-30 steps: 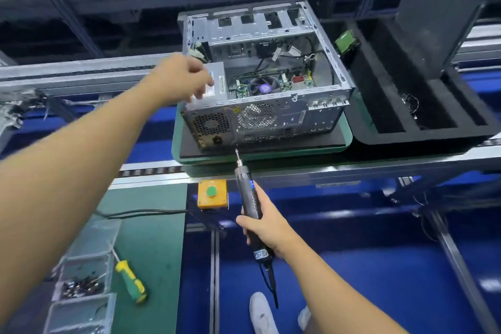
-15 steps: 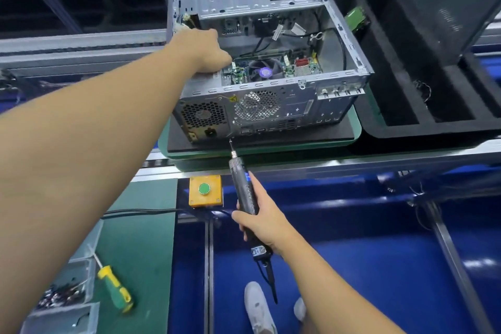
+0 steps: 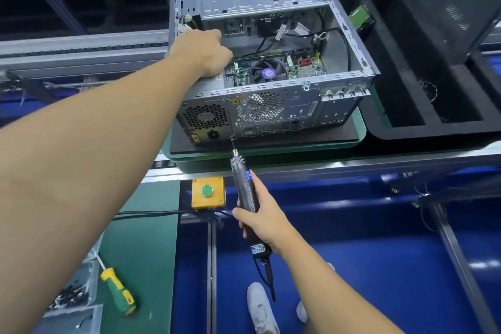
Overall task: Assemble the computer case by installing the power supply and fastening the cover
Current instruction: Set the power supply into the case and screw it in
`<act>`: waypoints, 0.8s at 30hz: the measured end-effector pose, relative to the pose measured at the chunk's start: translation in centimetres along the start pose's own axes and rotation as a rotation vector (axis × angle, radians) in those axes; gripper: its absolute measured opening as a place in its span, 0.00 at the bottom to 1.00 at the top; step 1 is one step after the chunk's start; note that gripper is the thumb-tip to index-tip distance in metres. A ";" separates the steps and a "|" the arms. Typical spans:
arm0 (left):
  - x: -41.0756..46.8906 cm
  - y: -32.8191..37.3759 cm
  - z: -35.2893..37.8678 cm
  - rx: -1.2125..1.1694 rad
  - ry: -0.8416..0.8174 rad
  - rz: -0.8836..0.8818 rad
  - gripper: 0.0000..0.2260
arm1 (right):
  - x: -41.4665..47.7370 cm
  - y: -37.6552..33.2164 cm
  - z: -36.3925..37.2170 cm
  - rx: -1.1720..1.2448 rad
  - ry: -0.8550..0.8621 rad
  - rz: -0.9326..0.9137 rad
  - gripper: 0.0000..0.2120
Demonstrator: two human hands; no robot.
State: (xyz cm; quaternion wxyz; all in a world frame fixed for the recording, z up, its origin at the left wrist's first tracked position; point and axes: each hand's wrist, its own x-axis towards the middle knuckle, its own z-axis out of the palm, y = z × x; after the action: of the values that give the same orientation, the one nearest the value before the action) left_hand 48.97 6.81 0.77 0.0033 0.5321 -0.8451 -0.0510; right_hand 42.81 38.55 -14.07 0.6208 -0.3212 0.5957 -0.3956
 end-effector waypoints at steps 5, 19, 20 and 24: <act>0.0 0.0 0.0 0.001 0.004 0.005 0.11 | -0.1 -0.1 1.8 0.124 -0.027 -0.016 0.42; -0.1 0.1 -0.3 0.019 -0.010 0.002 0.12 | 0.3 -0.1 1.5 0.175 -0.048 0.004 0.44; -0.1 0.2 -0.3 0.020 -0.009 0.002 0.12 | 0.3 -0.1 1.4 0.161 -0.045 0.008 0.45; -0.2 0.2 -0.4 0.012 -0.013 0.001 0.12 | 0.4 -0.4 1.4 0.054 -0.023 0.009 0.46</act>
State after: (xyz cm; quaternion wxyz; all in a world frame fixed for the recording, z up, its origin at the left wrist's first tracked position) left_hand 48.94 7.07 1.21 -0.0052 0.5316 -0.8456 -0.0495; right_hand 44.18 37.97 -13.81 0.6378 -0.3060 0.5793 -0.4050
